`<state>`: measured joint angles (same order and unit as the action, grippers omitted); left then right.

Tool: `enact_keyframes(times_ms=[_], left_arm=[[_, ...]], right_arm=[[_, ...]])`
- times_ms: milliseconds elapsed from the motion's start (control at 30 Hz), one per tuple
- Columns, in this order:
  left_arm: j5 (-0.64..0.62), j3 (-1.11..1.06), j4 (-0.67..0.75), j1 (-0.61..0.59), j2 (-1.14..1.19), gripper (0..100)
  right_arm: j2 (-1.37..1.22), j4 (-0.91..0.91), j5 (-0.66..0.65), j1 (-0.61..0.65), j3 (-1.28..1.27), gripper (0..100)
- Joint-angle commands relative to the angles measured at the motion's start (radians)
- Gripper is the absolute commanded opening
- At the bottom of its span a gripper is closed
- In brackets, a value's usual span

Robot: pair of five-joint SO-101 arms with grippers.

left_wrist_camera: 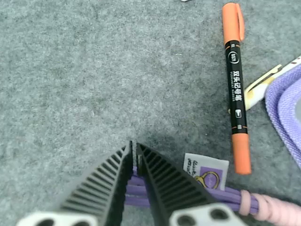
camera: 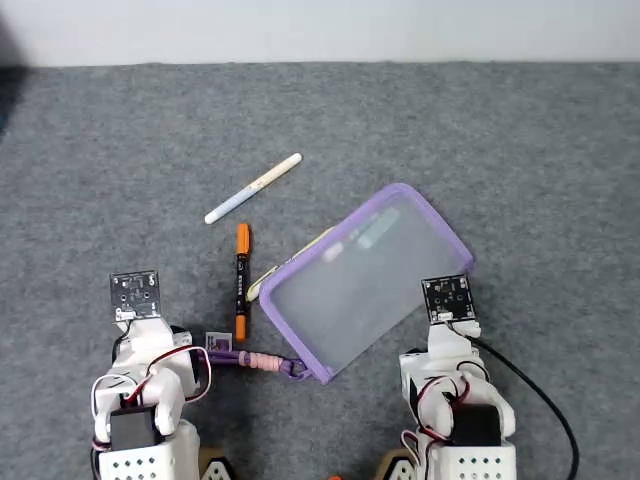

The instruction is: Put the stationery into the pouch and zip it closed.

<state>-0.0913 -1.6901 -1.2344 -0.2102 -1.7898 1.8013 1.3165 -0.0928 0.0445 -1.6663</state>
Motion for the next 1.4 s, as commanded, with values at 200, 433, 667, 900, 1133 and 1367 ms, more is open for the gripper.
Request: enact_keyframes(times_ms=[200,433,667,900,1133,1367], left_arm=[[0.002,0.007,0.021,0.003,-0.003,1],[0.002,0.007,0.021,0.003,-0.003,1],[0.002,0.007,0.021,0.003,-0.003,1],[0.002,0.007,0.021,0.003,-0.003,1],[0.002,0.007,0.021,0.003,-0.003,1],[0.002,0.007,0.021,0.003,-0.003,1]], right_arm=[[0.013,-0.196,-0.025,-0.016,-0.012,0.9],[0.002,-0.213,0.152,0.031,0.08,0.8],[0.002,-0.234,0.15,0.062,0.029,0.8],[-0.058,-0.182,0.153,0.073,0.163,0.8],[-0.46,-0.14,0.158,0.073,0.423,0.8],[-0.947,-0.312,0.157,0.065,0.485,0.8]])
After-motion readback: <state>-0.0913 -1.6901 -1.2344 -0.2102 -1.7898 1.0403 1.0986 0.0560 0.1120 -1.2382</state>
